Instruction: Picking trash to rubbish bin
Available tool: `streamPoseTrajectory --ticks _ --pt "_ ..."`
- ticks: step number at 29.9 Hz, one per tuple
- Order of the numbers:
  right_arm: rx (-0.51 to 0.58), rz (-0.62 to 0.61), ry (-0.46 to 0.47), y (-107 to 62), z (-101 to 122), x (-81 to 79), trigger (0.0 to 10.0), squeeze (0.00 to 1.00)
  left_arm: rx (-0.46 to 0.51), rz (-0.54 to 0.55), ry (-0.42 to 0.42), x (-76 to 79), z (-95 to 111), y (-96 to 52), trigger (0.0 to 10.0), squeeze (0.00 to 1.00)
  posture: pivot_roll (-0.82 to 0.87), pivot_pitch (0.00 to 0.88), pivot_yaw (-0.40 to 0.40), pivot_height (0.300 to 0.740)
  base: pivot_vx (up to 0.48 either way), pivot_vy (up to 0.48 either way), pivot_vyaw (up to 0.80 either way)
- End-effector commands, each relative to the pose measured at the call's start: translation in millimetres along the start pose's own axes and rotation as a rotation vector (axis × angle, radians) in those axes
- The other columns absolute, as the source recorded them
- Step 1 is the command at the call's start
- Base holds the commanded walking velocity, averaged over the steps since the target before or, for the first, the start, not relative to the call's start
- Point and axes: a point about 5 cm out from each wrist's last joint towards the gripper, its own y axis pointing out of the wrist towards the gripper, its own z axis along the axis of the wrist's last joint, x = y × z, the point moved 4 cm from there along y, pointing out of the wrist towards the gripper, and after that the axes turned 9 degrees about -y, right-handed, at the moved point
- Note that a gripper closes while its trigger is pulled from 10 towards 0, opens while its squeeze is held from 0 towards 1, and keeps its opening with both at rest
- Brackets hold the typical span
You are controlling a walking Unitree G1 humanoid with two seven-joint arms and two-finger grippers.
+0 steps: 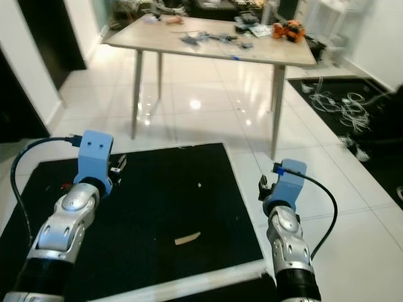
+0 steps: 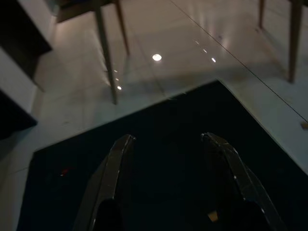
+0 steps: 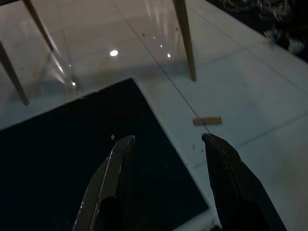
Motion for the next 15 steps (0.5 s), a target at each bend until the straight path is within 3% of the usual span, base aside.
streamPoseTrajectory --ticks 1,8,15 --pt "0.0 0.002 -0.009 -1.0 -2.0 2.0 10.0 0.0 0.003 -0.019 0.008 3.6 1.2 0.9 10.0 0.0 0.05 0.07 0.023 0.74 0.0 0.0 0.0" --pt "0.003 0.042 -0.035 -1.4 -2.2 -6.3 10.0 0.0 0.006 -0.064 -0.02 12.0 1.3 -1.0 10.0 0.0 0.05 0.072 0.025 0.74 0.0 0.0 0.0" --pt "-0.001 0.055 -0.032 -0.9 -3.9 -10.0 10.0 0.0 0.011 -0.078 -0.028 14.6 2.4 -1.3 10.0 0.0 0.05 0.068 0.021 0.74 0.29 0.0 0.0"
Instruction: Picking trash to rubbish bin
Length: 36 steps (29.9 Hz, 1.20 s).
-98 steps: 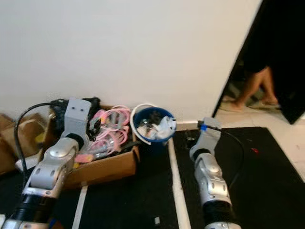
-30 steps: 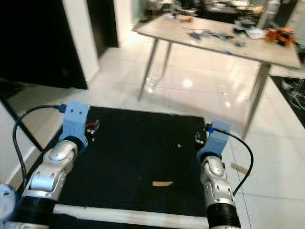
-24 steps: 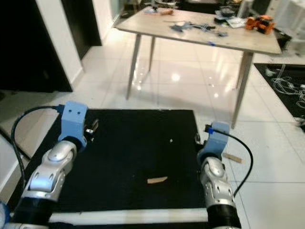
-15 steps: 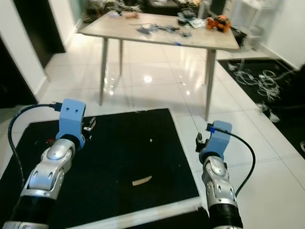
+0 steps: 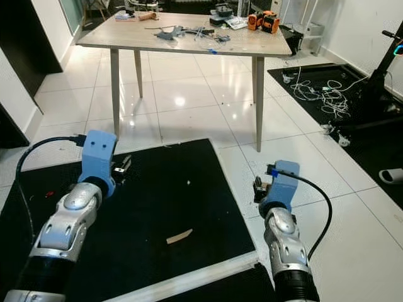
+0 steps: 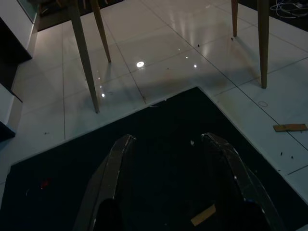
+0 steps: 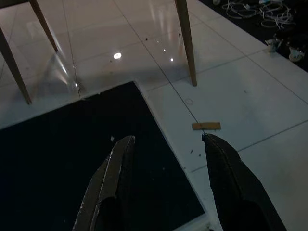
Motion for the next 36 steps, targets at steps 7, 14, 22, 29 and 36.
streamPoseTrajectory --ticks 7,14,22,29,36 --pt "-0.007 0.006 -0.002 0.5 -3.5 -1.7 10.0 0.0 0.014 -0.021 -0.011 3.3 2.5 -2.0 10.0 0.0 0.05 0.066 0.02 0.74 0.309 0.0 0.0" --pt "-0.003 0.006 -0.003 0.6 -3.6 -2.3 10.0 0.0 0.018 -0.045 -0.03 6.8 3.8 -2.6 10.0 0.0 0.05 0.056 0.024 0.74 0.33 0.0 0.0" --pt "0.002 0.005 0.0 0.4 -3.5 -1.8 10.0 0.0 0.026 -0.062 -0.036 9.8 6.0 -2.9 10.0 0.0 0.06 0.049 0.026 0.74 0.342 0.0 0.0" --pt "0.005 0.006 -0.001 -0.2 -4.2 -2.1 10.0 0.0 0.023 -0.071 -0.036 10.9 5.9 -3.8 10.0 0.0 0.06 0.057 0.028 0.74 0.343 0.0 0.0" --pt "0.002 -0.008 0.02 -0.7 -5.1 0.9 10.0 0.0 0.021 -0.08 -0.038 12.5 5.2 -4.7 10.0 0.0 0.06 0.061 0.03 0.74 0.344 0.0 0.0"
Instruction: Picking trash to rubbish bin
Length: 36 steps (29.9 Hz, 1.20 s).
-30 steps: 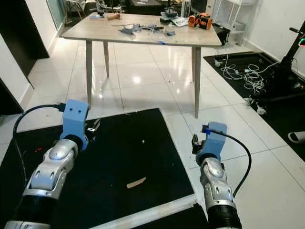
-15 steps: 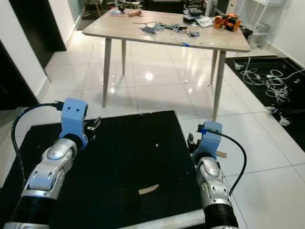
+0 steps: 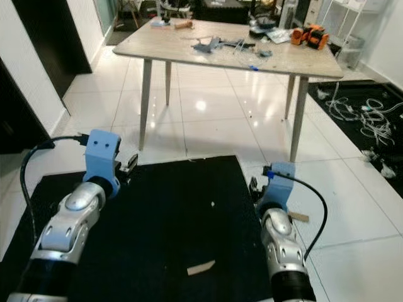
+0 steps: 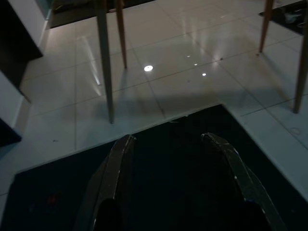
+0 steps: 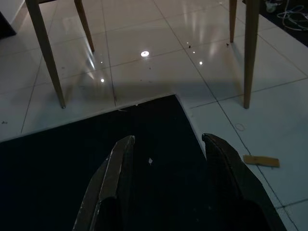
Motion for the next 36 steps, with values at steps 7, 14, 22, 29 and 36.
streamPoseTrajectory --ticks 7,14,22,29,36 --pt "0.001 -0.019 0.023 -1.9 -1.6 6.9 10.0 0.0 -0.005 -0.017 -0.005 2.5 -0.3 -1.4 10.0 0.0 0.06 0.064 0.033 0.74 0.351 0.0 -0.5" --pt "0.005 -0.018 0.017 -2.8 -1.5 6.8 10.0 0.0 -0.005 -0.024 -0.001 3.4 0.1 -1.5 10.0 0.0 0.06 0.068 0.036 0.74 0.354 0.0 -0.11" --pt "0.006 -0.02 0.015 -3.5 -1.4 7.9 10.0 0.0 -0.003 -0.032 -0.007 5.6 1.2 -1.4 10.0 0.0 0.06 0.069 0.037 0.74 0.36 0.0 0.0" --pt "0.004 -0.019 0.011 -4.0 -1.8 8.5 10.0 0.0 0.0 -0.04 -0.008 7.3 1.7 -1.6 10.0 0.0 0.05 0.071 0.036 0.74 0.387 0.0 0.0" --pt "-0.001 -0.018 0.008 -4.1 -2.6 8.4 10.0 0.0 0.0 -0.044 -0.011 7.8 1.6 -2.5 10.0 0.0 0.06 0.073 0.034 0.74 0.412 0.0 0.0"
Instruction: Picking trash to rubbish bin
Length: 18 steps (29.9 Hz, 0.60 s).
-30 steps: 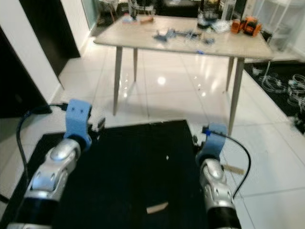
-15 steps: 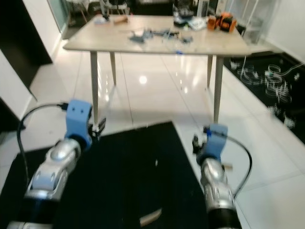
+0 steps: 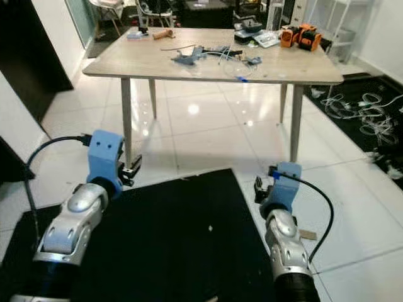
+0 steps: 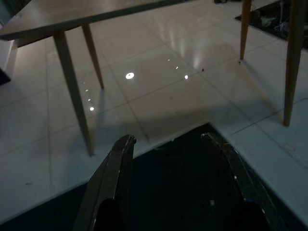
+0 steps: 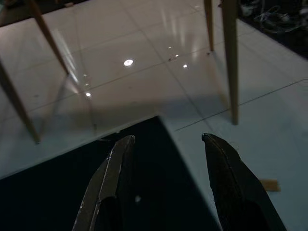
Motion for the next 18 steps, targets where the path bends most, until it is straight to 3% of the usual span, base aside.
streamPoseTrajectory --ticks 1,18 --pt "-0.021 0.005 0.008 -1.2 -4.6 -3.3 10.0 0.0 -0.01 0.007 -0.01 -3.6 -2.8 -2.3 10.0 0.0 0.06 0.073 0.034 0.74 0.428 0.0 0.0" --pt "-0.02 0.005 0.006 -0.8 -3.9 -2.5 10.0 0.0 -0.011 0.004 -0.016 -2.8 -2.9 -3.1 10.0 0.0 0.05 0.074 0.033 0.74 0.439 0.0 0.0"
